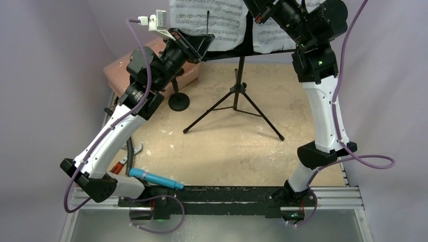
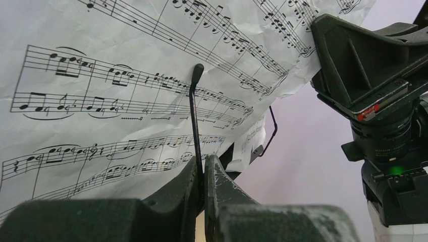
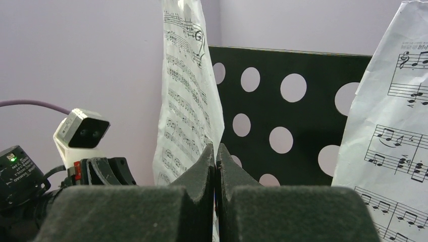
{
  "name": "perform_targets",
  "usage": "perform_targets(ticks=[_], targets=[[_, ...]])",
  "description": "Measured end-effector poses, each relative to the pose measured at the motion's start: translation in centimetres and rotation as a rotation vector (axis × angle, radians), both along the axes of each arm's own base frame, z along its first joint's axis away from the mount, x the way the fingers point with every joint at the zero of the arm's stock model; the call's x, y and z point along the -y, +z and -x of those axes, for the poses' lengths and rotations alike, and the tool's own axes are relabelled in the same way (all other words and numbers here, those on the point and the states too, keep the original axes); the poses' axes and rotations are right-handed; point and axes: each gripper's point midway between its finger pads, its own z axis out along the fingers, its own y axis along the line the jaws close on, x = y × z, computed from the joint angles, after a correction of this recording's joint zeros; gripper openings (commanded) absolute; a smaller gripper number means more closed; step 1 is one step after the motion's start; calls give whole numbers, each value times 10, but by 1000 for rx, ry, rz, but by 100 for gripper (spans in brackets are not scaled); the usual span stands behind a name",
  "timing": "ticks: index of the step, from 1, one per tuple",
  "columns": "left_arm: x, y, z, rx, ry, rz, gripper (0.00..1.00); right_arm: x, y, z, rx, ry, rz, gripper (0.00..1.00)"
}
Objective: Set up the instrument practice props
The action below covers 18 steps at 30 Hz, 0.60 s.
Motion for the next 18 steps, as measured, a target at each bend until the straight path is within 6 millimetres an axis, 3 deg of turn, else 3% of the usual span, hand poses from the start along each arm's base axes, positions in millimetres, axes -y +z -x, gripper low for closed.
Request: perform_targets(ticks=[7,14,18], targets=[[0,0,0,-1,0,1,17,0,-2,-2,7,-9,13,2],[0,0,0,-2,1,1,24,0,-2,-3,3,-14,12,8],[0,1,0,1,1,3,33,1,-3,-4,1,-18,10,20]])
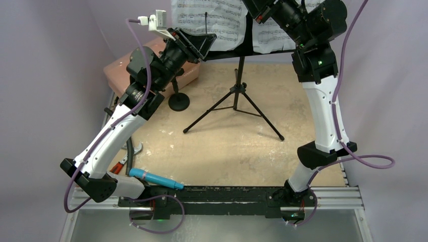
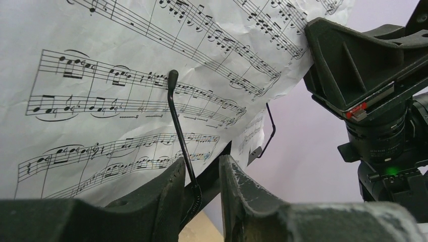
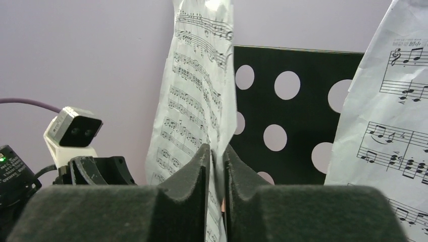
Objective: Set up the instrument practice props
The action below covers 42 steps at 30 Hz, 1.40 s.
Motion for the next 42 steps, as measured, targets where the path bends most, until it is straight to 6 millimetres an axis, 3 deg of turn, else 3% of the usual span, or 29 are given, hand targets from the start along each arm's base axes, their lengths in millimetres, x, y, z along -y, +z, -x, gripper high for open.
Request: perform_targets(ticks=[7,13,21,26,30,42], targets=[[0,1,0,4,0,4,50,2,-5,-9,-17,-27,-12,38],[-1,4,2,12,-2,18,69,7,-7,-14,-32,-64,-30,44],[-12,10,15,57,2,56,90,25,6,6,-9,-109,-81,65],[-25,16,30,93,5,98,97,39,14,24,1,-132,-124,74],[-36,21,41,114,17,139,99,47,13,35,-10,-140,-145,88],[-58,18,62,132,32,202,99,62,-9,56,-90,-160,-173,98]])
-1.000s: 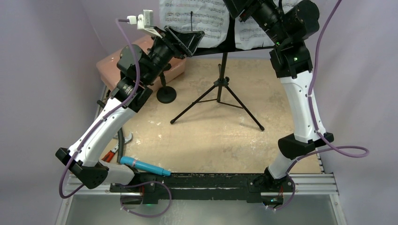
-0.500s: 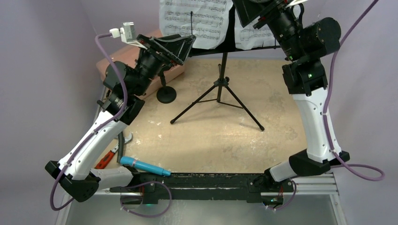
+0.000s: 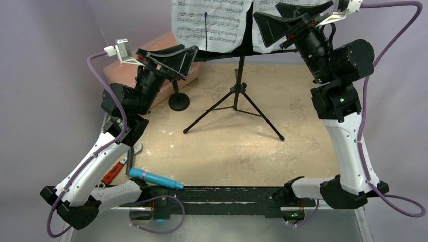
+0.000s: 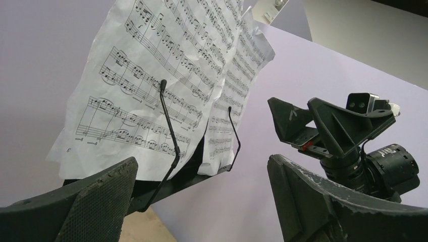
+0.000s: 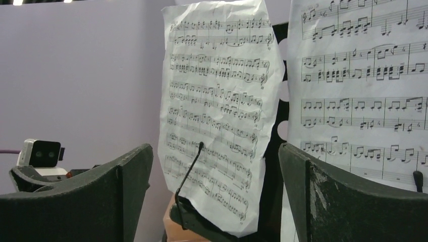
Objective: Set up the instrument practice props
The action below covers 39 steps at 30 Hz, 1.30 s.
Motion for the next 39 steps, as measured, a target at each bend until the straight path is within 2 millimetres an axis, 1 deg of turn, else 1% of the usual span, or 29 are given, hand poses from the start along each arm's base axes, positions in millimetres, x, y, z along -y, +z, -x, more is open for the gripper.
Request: perform_targets(ticks=[6,10,13,16,19,24,26,28,30,35,39], targets=[[-7,-13,4,-24,9,5,99,4,-13,10,-44,9,6,98],[-15,-18,14,-30,14,9,99,6,-26,17,-83,8,23,98],[-26,-22,23,-35,30,7,99,9,-39,24,-117,8,47,98],[-40,-30,35,-52,59,0,99,11,-48,30,-136,8,64,98],[-54,-41,43,-83,92,-10,99,14,-68,38,-170,4,101,98],[-80,-69,53,-174,168,-34,99,17,-99,51,-213,16,157,98],[-85,-85,51,-221,195,-54,99,15,-113,55,-234,30,179,98],[-87,-111,46,-291,221,-90,99,14,-130,58,-265,45,201,98],[-86,-143,37,-375,245,-133,99,12,-151,61,-307,62,227,98],[-79,-237,19,-625,290,-258,99,14,-204,67,-417,71,279,98],[-75,-288,10,-775,317,-311,99,19,-239,76,-483,68,307,98]])
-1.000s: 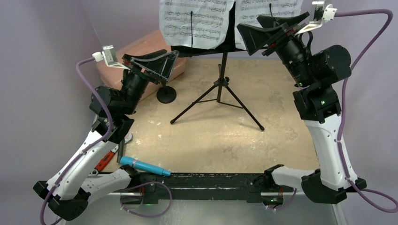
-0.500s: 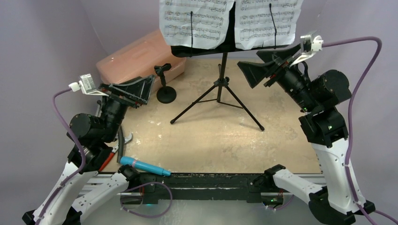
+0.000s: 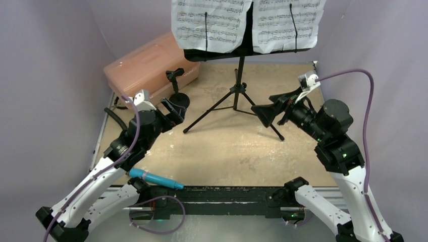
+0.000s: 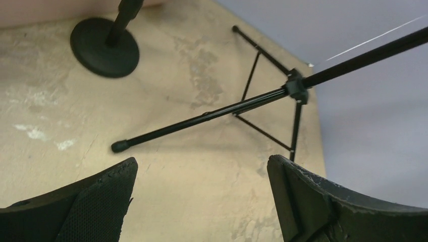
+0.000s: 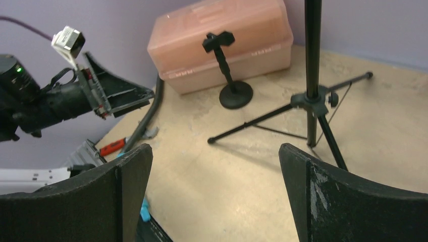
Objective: Set up the instrument practice props
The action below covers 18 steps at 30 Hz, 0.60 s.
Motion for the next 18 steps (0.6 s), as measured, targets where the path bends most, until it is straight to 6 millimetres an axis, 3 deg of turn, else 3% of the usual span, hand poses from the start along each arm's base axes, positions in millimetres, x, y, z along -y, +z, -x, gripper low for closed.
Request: perform_targets(ticks=[3,13,18], targets=[[5,-28,-6,-87,14,-31,99,2,-22,3,-39,-4,17,98],[34,-92,-34,-272,-19,-132,99,0,-77,-2,-158,-5,69,98],[54,-109,-56,-342,-72,-144,99,-1,-93,-5,-201,-7,88,98]])
